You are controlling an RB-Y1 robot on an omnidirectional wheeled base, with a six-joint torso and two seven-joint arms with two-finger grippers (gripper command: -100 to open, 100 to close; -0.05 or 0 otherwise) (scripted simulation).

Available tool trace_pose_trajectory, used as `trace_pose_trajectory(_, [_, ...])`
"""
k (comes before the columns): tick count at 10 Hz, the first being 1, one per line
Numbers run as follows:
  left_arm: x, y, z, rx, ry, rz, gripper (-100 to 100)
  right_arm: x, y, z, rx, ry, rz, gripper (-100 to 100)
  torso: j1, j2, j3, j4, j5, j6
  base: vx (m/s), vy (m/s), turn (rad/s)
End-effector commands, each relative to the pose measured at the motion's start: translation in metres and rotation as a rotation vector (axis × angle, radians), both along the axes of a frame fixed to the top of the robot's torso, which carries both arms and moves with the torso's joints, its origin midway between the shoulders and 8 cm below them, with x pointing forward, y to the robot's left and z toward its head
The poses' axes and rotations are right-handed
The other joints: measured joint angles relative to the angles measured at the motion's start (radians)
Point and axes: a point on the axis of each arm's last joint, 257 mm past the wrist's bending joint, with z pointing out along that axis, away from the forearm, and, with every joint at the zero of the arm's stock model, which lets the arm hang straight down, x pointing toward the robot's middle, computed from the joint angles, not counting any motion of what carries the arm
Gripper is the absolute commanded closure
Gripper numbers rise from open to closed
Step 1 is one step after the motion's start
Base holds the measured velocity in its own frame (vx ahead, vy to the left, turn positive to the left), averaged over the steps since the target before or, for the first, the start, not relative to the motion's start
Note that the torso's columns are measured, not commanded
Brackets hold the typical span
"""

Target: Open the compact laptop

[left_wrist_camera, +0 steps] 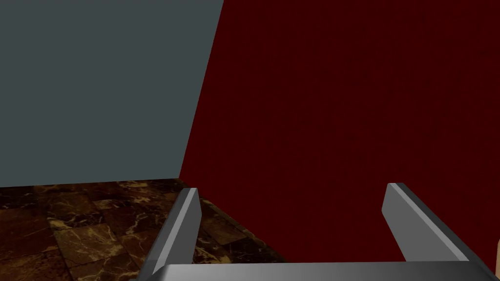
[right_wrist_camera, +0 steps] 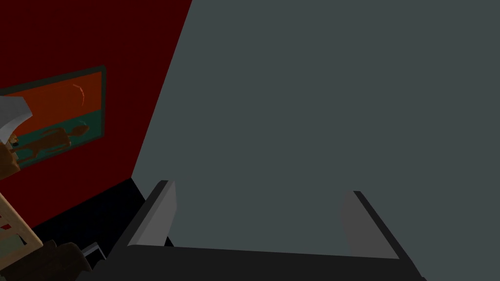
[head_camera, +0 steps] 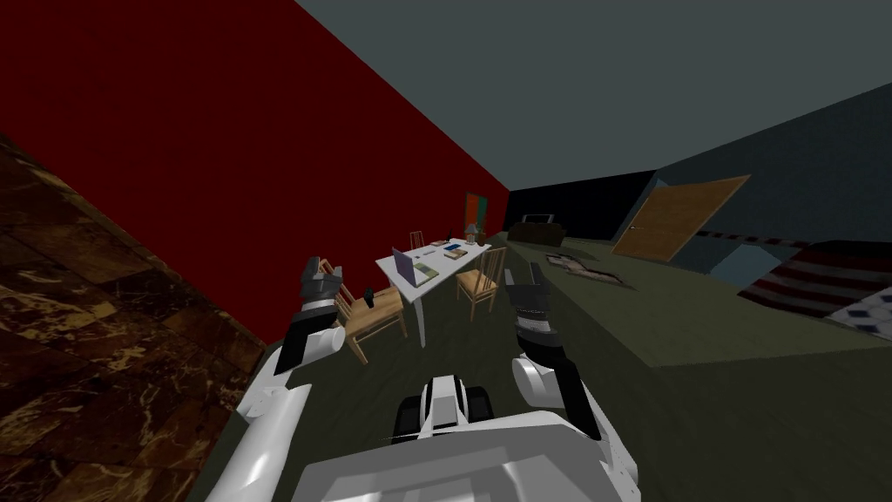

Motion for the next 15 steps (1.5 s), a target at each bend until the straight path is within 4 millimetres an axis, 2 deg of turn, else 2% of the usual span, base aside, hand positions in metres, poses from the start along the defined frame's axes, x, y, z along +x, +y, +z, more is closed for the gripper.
trace_pose_trajectory(1, [0.014,0.021,-0.004,-0.05,0.01,0.026,-100,0.0,0.0,0.0,0.0,0.0,0.0,0,0.001,0.0,0.0,0.0,0.0,0.0,0.05,-0.129,0.072])
trace_pose_trajectory(3, [0.017,0.024,-0.011,-0.057,0.026,0.028,-100,0.0,0.0,0.0,0.0,0.0,0.0,0,0.002,0.0,0.0,0.0,0.0,0.0,0.03,-0.079,0.036])
trace_pose_trajectory(5, [0.032,0.049,-0.015,-0.127,0.034,0.058,-100,0.0,0.0,0.0,0.0,0.0,0.0,0,0.003,0.0,0.0,0.0,0.001,0.0,0.053,-0.117,0.118])
trace_pose_trajectory(6, [0.038,0.052,-0.025,-0.14,0.052,0.059,-100,0.0,0.0,0.0,0.0,0.0,0.0,0,-0.003,-0.002,-0.001,-0.001,-0.001,0.0,0.051,-0.151,0.057])
trace_pose_trajectory(7, [0.044,0.062,-0.025,-0.177,0.05,0.069,-100,0.0,0.0,0.0,0.0,0.0,0.0,0,-0.002,-0.001,0.0,0.0,-0.001,0.001,0.046,-0.135,0.068])
trace_pose_trajectory(8, [0.048,0.064,-0.033,-0.186,0.067,0.071,-100,0.0,0.0,0.0,0.0,0.0,0.0,0,0.001,0.0,0.0,0.0,0.0,0.0,0.035,-0.105,0.043])
trace_pose_trajectory(9, [0.054,0.073,-0.032,-0.223,0.062,0.078,-100,0.0,0.0,0.0,0.0,0.0,0.0,0,0.003,0.001,0.001,0.0,0.001,0.0,0.033,-0.136,0.08])
trace_pose_trajectory(10, [0.059,0.075,-0.043,-0.235,0.082,0.08,-100,0.0,0.0,0.0,0.0,0.0,0.0,0,0.001,0.001,0.001,0.0,0.0,0.0,0.026,-0.106,0.065])
trace_pose_trajectory(11, [0.066,0.083,-0.041,-0.274,0.075,0.084,-100,0.0,0.0,0.0,0.0,0.0,0.0,0,0.003,0.001,0.001,0.0,0.0,0.0,0.043,-0.091,0.087])
trace_pose_trajectory(14, [0.085,0.099,-0.067,-0.379,0.115,0.093,-100,0.0,0.0,0.0,0.0,0.0,0.0,0,0.0,0.0,0.0,0.0,0.0,0.0,0.051,-0.135,0.083])
trace_pose_trajectory(15, [0.091,0.098,-0.075,-0.392,0.131,0.089,-100,0.0,0.0,0.0,0.0,0.0,0.0,0,-0.005,-0.002,-0.001,0.0,-0.001,0.0,0.044,-0.156,0.067])
